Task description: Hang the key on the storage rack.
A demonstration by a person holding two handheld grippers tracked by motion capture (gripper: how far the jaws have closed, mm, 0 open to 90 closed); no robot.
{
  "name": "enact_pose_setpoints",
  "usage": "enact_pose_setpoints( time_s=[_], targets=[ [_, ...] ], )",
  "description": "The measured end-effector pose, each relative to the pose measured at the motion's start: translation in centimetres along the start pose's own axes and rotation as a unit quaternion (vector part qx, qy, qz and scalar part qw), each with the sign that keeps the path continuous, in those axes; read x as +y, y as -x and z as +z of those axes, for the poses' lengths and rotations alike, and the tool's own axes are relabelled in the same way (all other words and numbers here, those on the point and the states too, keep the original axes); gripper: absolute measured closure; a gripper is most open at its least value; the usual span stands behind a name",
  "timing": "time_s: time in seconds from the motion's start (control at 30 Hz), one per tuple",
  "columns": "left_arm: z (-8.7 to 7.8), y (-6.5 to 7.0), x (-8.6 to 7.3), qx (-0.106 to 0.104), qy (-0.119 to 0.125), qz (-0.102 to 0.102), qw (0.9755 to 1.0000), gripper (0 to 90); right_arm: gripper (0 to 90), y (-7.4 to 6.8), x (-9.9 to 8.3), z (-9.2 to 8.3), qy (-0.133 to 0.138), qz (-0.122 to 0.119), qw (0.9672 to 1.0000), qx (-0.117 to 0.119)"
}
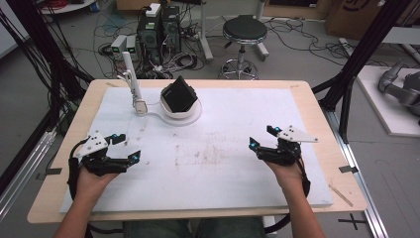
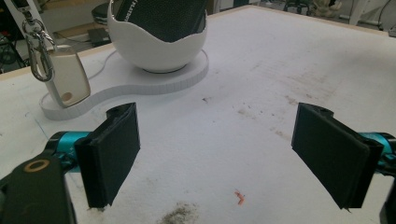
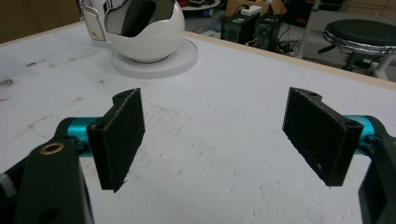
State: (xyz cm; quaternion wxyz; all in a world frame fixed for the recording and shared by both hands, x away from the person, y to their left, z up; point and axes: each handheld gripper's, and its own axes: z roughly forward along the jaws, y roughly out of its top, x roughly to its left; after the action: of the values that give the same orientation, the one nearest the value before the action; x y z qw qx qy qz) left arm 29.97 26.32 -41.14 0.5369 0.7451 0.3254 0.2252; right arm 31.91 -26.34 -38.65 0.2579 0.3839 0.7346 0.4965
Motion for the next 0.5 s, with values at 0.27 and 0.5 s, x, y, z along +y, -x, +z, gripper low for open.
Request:
enact_pose_setpoints(
  time_s=[0.27, 0.5],
  targets=[
    [0.1, -0.05, -0.05, 0.0, -0.002, 0.0, 1.0, 15.4, 21.4, 0.4, -0.29, 0.12, -0.006, 0.006, 1.0, -0.003],
    [0.12, -0.02, -0.06, -0.002, -0.004, 0.002, 1.0, 15.4, 21.4, 0.57, -0.4, 0.11, -0.007, 0.008, 0.9999, -0.005]
  ],
)
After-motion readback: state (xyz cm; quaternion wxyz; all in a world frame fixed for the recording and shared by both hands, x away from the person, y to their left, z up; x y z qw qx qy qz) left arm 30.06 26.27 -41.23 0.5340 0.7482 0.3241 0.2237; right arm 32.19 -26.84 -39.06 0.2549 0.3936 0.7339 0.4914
